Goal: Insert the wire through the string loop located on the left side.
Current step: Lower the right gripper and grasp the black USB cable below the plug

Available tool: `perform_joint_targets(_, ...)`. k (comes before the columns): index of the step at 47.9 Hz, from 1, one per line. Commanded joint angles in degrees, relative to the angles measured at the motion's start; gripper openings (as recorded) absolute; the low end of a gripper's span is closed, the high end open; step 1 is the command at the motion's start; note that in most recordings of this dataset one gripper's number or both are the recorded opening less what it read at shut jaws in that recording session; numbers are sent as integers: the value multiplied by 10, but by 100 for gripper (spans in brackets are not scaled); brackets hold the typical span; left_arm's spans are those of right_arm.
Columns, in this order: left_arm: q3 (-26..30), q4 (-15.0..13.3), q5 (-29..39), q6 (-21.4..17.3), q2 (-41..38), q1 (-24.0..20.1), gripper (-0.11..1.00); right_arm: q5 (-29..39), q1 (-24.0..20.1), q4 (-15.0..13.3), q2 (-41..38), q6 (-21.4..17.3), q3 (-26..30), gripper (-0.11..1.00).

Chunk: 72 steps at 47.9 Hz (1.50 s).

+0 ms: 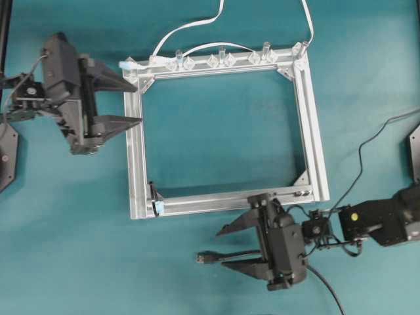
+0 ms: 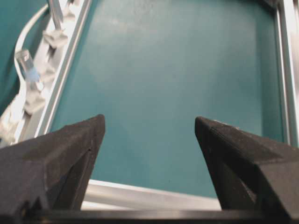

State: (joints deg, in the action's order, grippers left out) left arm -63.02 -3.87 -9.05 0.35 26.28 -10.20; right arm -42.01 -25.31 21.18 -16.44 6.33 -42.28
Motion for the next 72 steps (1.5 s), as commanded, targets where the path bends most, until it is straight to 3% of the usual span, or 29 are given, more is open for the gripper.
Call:
perform_joint_targets(1,-4,2,-2,0,18,3,84,5,-4,1,0,-1,19,71)
perform_joint_targets(31,-37,2,54,0,91,3,84,27,-4,1,-15,-1,25,71)
perform_joint_targets(72,-37,2,69,6,92,21,84,93,-8,3,-40,18,38,71)
